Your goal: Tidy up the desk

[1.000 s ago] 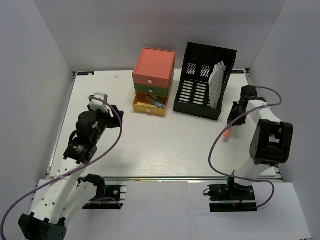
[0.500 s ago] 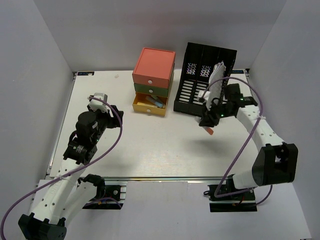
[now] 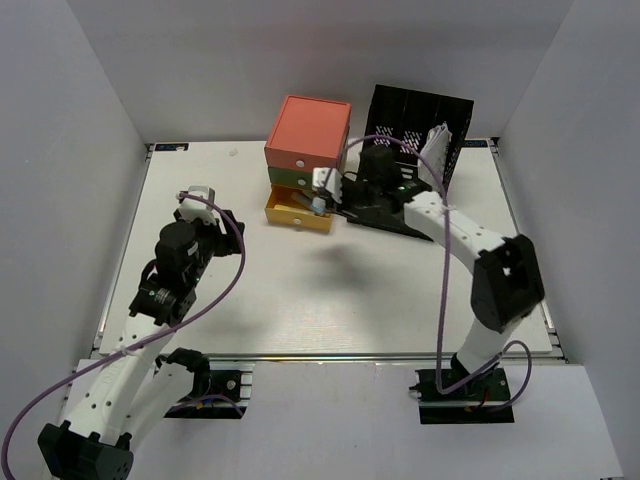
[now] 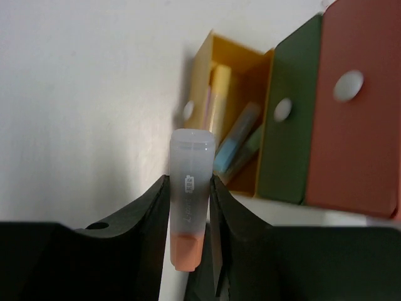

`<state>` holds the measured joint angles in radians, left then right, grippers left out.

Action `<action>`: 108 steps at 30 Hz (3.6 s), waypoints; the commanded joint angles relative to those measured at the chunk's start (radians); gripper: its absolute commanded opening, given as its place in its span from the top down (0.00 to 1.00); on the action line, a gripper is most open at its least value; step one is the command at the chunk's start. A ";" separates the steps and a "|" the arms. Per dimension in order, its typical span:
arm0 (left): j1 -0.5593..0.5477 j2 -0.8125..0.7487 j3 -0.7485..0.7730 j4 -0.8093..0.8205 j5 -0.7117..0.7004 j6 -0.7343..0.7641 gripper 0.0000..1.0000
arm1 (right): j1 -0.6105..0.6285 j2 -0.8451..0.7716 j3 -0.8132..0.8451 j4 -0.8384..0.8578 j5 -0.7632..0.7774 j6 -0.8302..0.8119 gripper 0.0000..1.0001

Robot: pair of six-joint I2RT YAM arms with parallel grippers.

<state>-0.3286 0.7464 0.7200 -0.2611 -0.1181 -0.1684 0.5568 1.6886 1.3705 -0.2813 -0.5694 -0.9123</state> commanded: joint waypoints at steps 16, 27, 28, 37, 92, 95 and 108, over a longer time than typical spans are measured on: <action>0.003 0.016 -0.014 0.003 -0.049 0.012 0.23 | 0.143 0.384 0.314 0.363 0.373 0.185 0.71; 0.003 0.007 -0.014 0.003 -0.052 0.012 0.23 | 0.140 0.344 0.361 0.223 0.206 0.240 0.59; 0.003 0.005 -0.014 0.005 -0.051 0.010 0.22 | 0.140 0.342 0.372 0.199 0.175 0.221 0.85; 0.003 -0.002 -0.014 0.005 -0.046 0.010 0.22 | 0.149 0.456 0.513 -0.246 0.011 -0.091 1.00; 0.003 -0.007 -0.019 0.008 -0.052 0.007 0.22 | 0.242 0.459 0.075 0.604 1.103 -0.103 1.00; 0.003 -0.007 -0.019 0.008 -0.058 0.007 0.22 | 0.236 0.474 0.097 0.569 1.112 -0.114 1.00; 0.003 -0.050 -0.042 0.040 -0.028 0.015 0.21 | 0.201 -0.054 -0.008 -0.134 -0.064 0.237 0.70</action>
<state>-0.3286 0.7254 0.6922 -0.2554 -0.1692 -0.1642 0.7708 1.7771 1.4036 -0.3038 -0.3164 -0.8047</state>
